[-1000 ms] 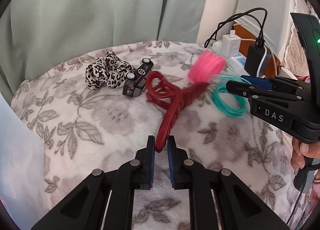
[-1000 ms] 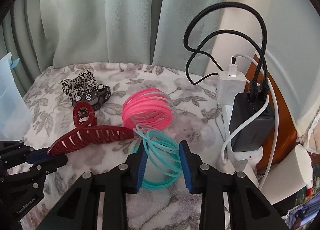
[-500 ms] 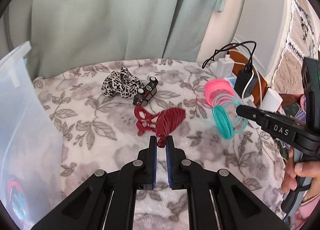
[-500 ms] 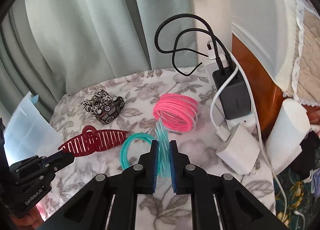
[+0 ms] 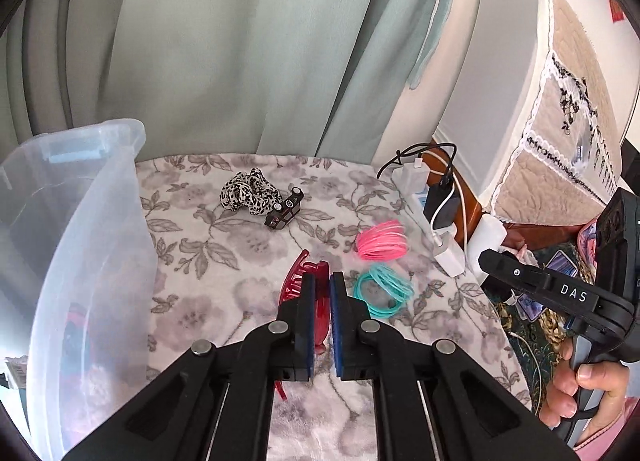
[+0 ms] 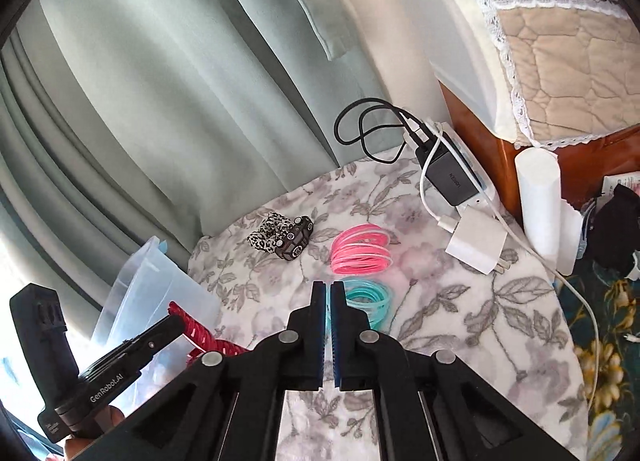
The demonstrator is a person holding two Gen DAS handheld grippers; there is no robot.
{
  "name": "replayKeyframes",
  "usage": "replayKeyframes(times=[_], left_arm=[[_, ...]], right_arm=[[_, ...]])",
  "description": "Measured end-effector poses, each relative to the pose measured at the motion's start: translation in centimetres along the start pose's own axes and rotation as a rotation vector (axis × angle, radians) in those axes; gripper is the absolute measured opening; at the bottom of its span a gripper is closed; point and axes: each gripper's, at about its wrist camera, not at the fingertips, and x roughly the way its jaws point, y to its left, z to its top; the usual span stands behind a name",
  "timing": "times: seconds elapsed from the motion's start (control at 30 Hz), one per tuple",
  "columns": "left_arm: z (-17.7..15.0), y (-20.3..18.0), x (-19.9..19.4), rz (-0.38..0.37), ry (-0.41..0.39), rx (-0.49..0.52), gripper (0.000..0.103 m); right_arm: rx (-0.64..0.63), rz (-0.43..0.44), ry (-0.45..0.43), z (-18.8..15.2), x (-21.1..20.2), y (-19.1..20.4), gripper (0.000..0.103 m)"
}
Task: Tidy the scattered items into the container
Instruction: 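Lift the red clip with the left tool while the right tool grasps the pink hair ties too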
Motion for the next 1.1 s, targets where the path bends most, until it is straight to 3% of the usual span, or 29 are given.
replayKeyframes(times=[0.17,0.4,0.43,0.53,0.57,0.93,1.1], left_arm=[[-0.4,-0.1,-1.8,0.000,-0.011,-0.011,0.006],[-0.4,0.7,-1.7,0.014,-0.005,-0.031,0.006],[-0.4,0.8,-1.5,0.015,-0.001,-0.033,0.006],[-0.5,1.2,-1.0,0.019,0.004,-0.041,0.006],[-0.5,1.3,-0.9,0.018,0.005,-0.042,0.006],[-0.4,2.7,1.6,-0.006,0.032,-0.068,0.006],[-0.5,3.2,2.5,-0.026,0.043,-0.080,0.006]], right_arm=[[-0.037,0.006,0.012,-0.6,-0.7,1.0,0.007],[-0.132,-0.082,0.066,-0.9,2.1,2.0,0.008],[-0.140,-0.087,0.081,-0.9,2.7,1.9,0.012],[-0.175,-0.116,0.109,-1.0,4.3,1.8,0.050],[-0.188,-0.128,0.115,-1.1,4.8,1.7,0.056],[-0.405,-0.251,0.200,-1.6,10.7,2.6,0.057],[-0.382,-0.277,0.240,-1.6,12.8,1.5,0.057]])
